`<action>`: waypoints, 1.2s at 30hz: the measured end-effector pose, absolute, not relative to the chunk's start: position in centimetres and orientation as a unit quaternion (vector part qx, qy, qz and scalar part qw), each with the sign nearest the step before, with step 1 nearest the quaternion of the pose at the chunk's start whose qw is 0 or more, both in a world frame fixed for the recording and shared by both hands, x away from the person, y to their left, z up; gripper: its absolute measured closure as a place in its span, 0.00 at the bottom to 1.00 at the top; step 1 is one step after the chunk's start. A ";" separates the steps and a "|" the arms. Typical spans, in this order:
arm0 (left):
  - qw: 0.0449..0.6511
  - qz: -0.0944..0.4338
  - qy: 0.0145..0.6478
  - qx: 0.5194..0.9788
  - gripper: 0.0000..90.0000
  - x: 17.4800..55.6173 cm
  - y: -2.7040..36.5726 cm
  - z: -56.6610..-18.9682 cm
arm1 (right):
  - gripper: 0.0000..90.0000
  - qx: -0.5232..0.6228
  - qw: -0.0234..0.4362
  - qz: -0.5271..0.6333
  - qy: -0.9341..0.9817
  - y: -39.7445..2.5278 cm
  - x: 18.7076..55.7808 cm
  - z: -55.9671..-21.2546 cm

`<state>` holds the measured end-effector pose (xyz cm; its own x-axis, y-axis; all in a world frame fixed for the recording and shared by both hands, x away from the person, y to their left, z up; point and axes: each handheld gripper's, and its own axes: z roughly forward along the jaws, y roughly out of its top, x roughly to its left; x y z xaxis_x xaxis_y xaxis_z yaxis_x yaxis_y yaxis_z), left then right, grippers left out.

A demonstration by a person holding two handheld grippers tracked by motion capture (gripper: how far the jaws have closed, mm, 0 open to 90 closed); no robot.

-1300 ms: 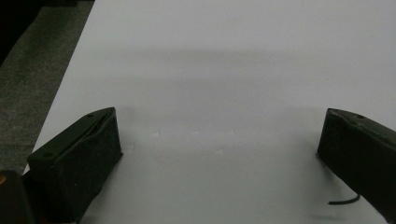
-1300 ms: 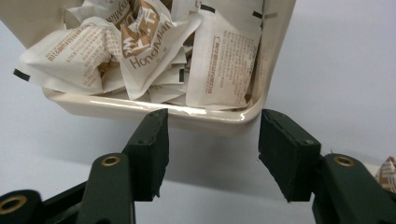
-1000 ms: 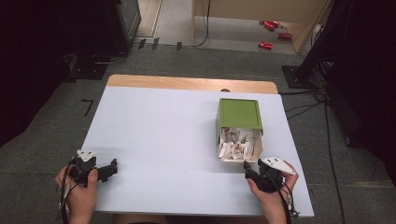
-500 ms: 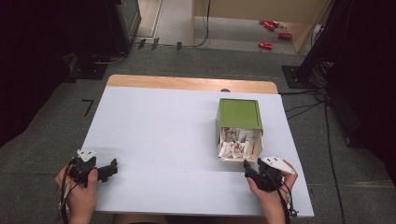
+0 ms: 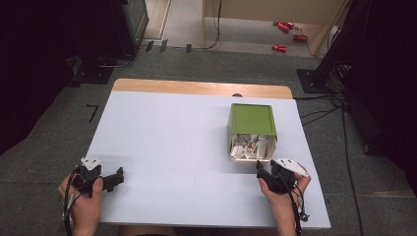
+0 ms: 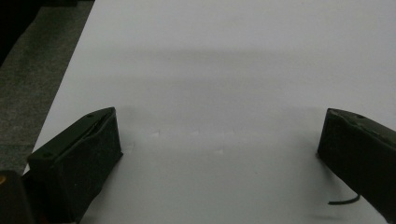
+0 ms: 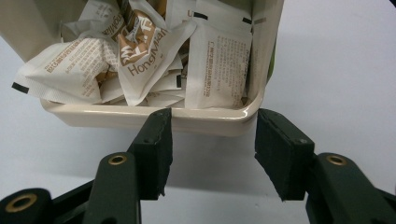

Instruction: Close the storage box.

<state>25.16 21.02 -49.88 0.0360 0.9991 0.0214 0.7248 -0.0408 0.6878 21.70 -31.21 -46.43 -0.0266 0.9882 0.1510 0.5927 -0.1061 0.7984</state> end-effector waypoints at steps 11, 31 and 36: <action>0.259 0.264 0.642 0.671 0.00 25.2 21.0 -49.9 | 0.55 0.660 0.282 0.372 0.589 -30.6 23.0 -46.7; 0.260 0.264 0.642 0.671 0.00 25.2 21.0 -49.9 | 0.26 0.635 0.298 0.368 0.611 -31.6 22.1 -46.0; 0.259 0.264 0.642 0.672 0.00 25.2 21.0 -49.9 | 0.15 0.624 0.307 0.359 0.623 -32.5 21.1 -45.5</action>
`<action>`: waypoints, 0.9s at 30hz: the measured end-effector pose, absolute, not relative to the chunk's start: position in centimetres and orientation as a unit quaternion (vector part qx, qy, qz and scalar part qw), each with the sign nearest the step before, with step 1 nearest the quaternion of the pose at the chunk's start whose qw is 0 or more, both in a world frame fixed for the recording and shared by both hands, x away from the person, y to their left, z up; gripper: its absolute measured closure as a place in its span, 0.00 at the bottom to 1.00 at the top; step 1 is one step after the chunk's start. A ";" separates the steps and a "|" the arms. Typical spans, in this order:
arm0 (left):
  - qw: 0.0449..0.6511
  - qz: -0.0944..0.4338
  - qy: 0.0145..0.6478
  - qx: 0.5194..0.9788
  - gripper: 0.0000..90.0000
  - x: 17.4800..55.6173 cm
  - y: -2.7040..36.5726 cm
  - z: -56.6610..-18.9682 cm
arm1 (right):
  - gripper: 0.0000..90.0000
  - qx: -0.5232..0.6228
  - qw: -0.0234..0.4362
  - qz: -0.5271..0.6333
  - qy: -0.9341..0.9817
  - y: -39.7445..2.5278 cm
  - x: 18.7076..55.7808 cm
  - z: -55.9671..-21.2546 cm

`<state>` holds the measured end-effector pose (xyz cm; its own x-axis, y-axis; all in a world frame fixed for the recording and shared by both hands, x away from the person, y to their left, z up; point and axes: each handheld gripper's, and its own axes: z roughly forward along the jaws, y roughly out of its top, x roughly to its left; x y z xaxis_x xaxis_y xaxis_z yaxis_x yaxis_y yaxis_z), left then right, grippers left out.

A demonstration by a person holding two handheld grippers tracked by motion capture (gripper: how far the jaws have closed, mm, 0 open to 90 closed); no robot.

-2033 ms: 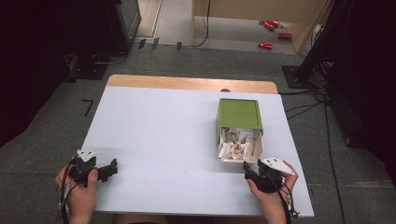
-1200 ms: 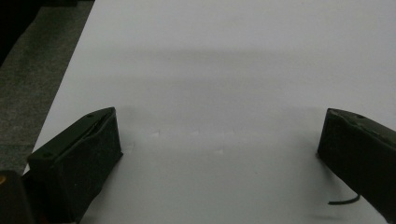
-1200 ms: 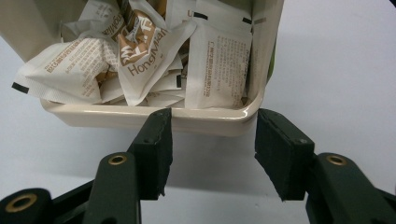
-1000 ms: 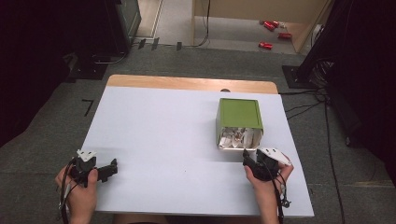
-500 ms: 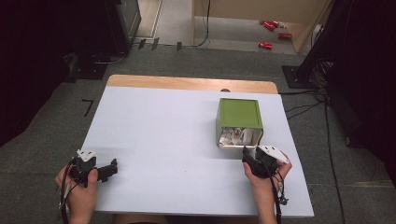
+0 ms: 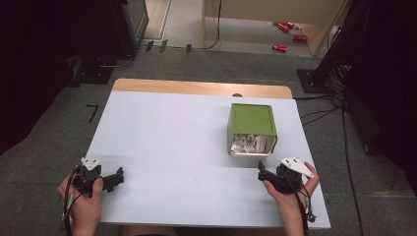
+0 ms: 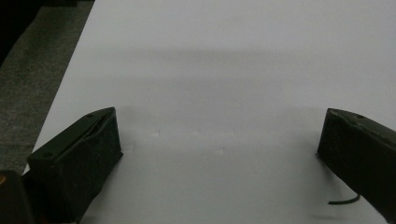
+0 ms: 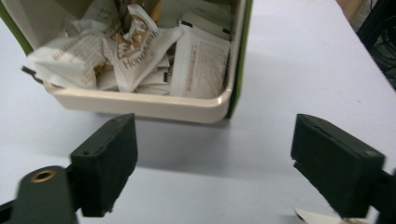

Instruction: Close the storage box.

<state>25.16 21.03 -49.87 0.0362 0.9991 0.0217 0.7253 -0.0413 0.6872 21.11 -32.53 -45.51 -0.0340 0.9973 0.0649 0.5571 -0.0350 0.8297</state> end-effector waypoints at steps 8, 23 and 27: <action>0.260 0.264 0.642 0.671 0.00 25.2 21.0 -49.9 | 0.15 0.636 0.333 0.323 0.617 -34.3 19.9 -45.5; 0.259 0.264 0.642 0.671 0.00 25.2 21.0 -49.9 | 0.16 0.645 0.337 0.301 0.616 -37.1 17.9 -46.4; 0.259 0.264 0.642 0.672 0.00 25.2 21.0 -49.9 | 0.16 0.648 0.330 0.298 0.618 -38.1 17.2 -46.8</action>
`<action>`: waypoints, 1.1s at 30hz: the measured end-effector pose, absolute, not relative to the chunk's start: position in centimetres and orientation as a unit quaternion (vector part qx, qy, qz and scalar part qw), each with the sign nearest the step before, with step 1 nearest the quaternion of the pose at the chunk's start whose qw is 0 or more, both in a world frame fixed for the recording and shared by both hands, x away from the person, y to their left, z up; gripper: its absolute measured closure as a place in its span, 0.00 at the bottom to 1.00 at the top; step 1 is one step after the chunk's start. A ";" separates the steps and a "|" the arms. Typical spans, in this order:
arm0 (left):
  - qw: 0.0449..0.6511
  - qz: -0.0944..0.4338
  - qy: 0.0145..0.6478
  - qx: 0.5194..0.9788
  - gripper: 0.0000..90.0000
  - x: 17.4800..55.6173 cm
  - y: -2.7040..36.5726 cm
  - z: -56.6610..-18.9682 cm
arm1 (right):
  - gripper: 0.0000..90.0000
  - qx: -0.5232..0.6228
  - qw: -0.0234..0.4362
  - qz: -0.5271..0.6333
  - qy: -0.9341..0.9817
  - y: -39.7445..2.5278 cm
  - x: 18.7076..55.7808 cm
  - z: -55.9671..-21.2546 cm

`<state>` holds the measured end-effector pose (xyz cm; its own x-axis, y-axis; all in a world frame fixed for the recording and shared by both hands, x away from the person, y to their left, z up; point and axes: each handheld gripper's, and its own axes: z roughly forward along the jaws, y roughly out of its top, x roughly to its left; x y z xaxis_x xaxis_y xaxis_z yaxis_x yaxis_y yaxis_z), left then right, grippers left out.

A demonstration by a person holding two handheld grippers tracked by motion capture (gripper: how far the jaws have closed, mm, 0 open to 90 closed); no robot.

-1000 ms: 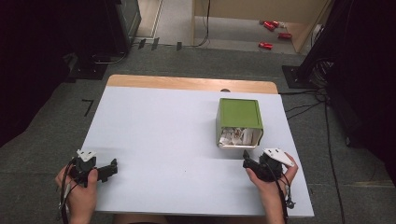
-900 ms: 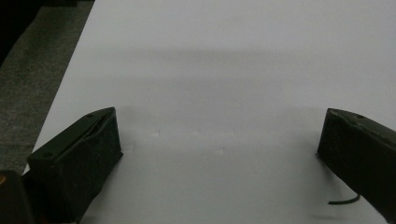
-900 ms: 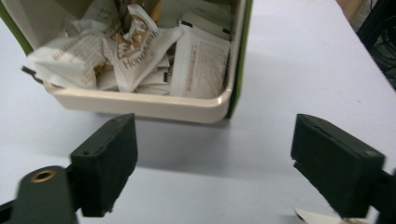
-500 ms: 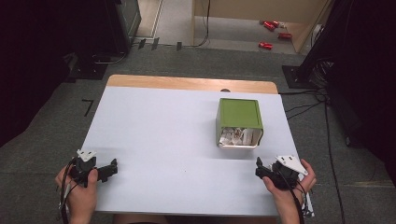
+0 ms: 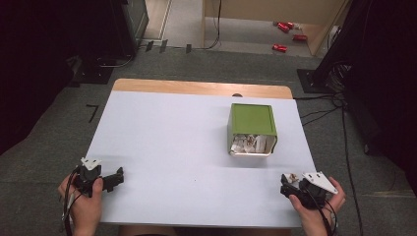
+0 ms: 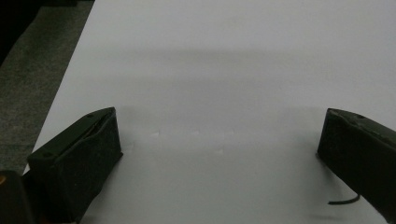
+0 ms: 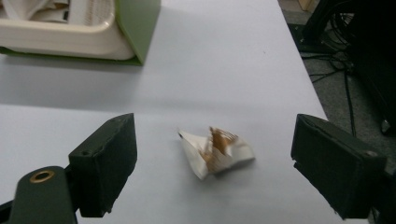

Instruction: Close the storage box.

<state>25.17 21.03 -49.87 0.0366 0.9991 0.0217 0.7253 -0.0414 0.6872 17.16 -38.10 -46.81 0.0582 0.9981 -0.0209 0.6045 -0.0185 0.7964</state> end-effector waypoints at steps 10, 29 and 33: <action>0.260 0.264 0.642 0.671 0.00 25.2 21.0 -49.9 | 0.17 0.648 0.325 0.295 0.622 -40.2 15.6 -48.0; 0.260 0.264 0.642 0.671 0.00 25.2 21.0 -49.9 | 0.15 0.659 0.293 0.295 0.627 -43.6 15.4 -50.4; 0.259 0.264 0.642 0.671 0.00 25.2 21.0 -49.9 | 0.13 0.658 0.300 0.290 0.627 -43.3 15.4 -50.7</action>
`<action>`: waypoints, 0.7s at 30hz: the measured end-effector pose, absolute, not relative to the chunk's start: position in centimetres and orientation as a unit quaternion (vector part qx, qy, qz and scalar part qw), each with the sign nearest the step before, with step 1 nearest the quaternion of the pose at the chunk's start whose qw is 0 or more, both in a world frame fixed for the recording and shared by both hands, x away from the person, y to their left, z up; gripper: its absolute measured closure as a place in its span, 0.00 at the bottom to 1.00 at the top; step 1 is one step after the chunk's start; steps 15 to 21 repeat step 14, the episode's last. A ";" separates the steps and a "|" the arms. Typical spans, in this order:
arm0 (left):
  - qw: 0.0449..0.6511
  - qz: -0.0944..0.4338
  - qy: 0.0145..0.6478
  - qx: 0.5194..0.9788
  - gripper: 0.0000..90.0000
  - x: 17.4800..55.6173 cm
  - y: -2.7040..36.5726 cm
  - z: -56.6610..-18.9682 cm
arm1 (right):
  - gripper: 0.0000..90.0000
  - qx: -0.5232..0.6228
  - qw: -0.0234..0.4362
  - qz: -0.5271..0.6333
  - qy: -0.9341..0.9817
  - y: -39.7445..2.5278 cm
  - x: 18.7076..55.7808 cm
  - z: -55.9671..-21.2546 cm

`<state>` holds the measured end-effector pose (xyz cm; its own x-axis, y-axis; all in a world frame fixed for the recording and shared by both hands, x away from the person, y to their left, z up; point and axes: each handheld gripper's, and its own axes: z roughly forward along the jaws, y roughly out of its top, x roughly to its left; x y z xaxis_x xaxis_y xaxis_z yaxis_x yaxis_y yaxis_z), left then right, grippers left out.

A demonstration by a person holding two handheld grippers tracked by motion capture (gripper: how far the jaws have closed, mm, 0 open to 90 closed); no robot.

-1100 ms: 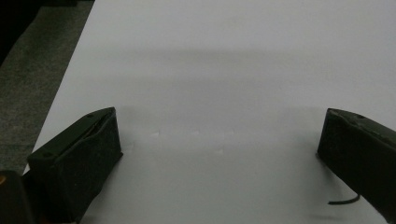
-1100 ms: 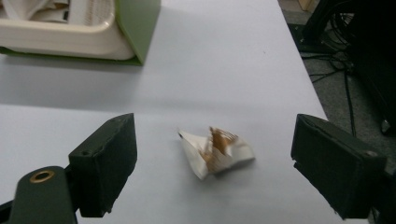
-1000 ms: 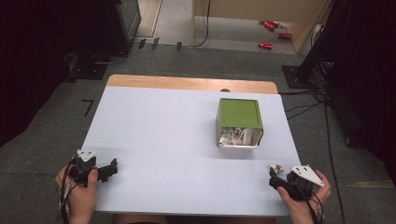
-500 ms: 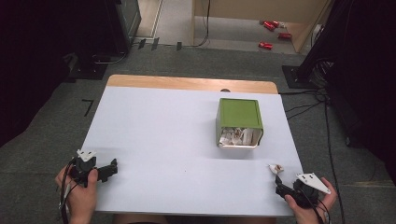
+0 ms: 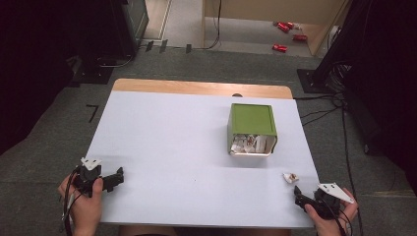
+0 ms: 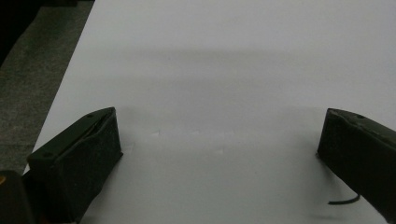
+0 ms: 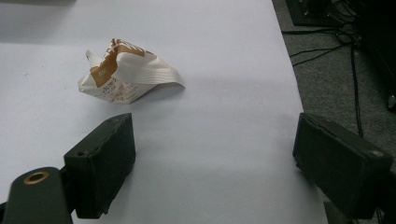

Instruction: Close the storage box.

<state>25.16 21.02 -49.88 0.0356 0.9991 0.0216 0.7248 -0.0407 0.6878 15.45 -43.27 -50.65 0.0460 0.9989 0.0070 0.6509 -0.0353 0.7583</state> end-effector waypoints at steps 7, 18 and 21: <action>0.259 0.264 0.642 0.671 0.00 25.2 21.0 -49.9 | 0.12 0.650 0.314 0.306 0.621 -43.4 15.1 -51.2; 0.259 0.264 0.642 0.671 0.00 25.2 21.0 -49.9 | 0.12 0.651 0.309 0.306 0.622 -43.5 15.2 -51.1; 0.259 0.264 0.642 0.671 0.00 25.2 21.0 -49.9 | 0.12 0.651 0.309 0.306 0.622 -43.5 15.2 -51.1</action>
